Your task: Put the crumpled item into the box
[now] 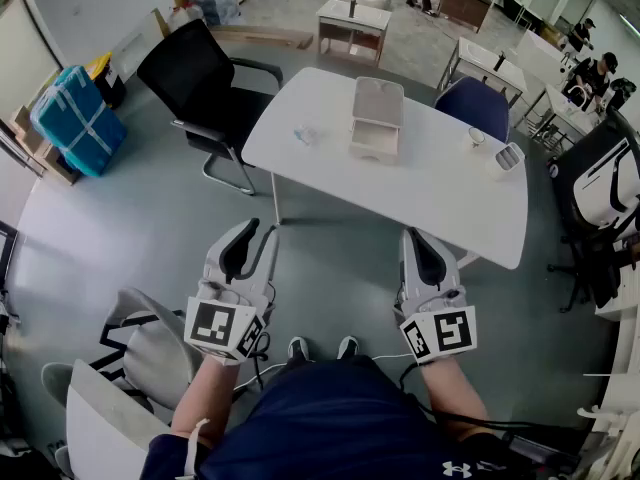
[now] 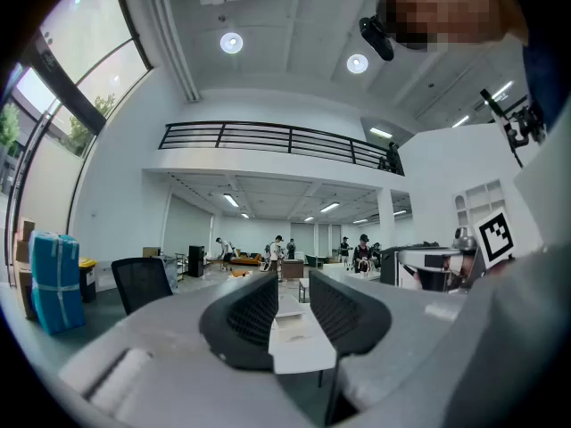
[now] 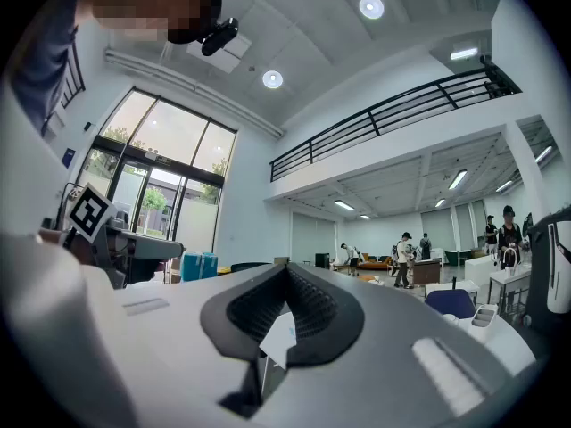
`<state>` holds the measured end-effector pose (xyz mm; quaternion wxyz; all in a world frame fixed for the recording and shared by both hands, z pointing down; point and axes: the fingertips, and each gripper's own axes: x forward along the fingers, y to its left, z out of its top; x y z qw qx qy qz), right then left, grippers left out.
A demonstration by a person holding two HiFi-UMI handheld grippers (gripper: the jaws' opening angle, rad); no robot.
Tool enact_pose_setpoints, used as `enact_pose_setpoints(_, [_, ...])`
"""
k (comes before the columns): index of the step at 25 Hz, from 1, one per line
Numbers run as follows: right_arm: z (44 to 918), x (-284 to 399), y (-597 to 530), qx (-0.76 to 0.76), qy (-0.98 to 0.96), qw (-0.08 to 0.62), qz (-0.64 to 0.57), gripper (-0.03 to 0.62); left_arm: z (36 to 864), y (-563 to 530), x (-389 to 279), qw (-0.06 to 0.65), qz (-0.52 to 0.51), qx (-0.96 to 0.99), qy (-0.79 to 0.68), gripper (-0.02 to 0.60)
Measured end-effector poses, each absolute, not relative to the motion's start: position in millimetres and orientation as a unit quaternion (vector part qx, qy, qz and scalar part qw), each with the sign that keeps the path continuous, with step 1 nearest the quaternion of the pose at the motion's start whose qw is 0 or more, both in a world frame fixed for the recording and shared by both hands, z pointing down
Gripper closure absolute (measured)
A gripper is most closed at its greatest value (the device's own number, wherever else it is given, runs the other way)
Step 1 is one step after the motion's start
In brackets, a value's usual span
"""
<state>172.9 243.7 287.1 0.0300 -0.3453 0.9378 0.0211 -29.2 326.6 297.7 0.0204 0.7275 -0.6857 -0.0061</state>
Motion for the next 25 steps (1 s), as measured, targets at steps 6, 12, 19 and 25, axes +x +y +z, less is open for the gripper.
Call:
enact_pose_setpoints(6, [289.5, 187.8, 244.0, -0.341, 0.94, 0.029, 0.018, 0.592, 292.4, 325.1, -13.5, 0.015, -0.006, 0.724, -0.689, 0.462])
enact_pose_setpoints(12, [297.9, 207.7, 232.2, -0.328, 0.944, 0.041, -0.01, 0.592, 292.8, 322.9, 2.3, 0.015, -0.007, 0.712, -0.702, 0.463])
enact_pose_setpoints(19, [311.3, 225.1, 217.2, -0.307, 0.95, 0.038, -0.029, 0.592, 304.8, 331.7, 18.1, 0.023, 0.002, 0.683, -0.73, 0.466])
enact_pose_setpoints(25, [322.9, 213.8, 204.6, -0.294, 0.954, 0.03, -0.044, 0.592, 314.9, 324.1, 10.7, 0.034, 0.011, 0.673, -0.739, 0.468])
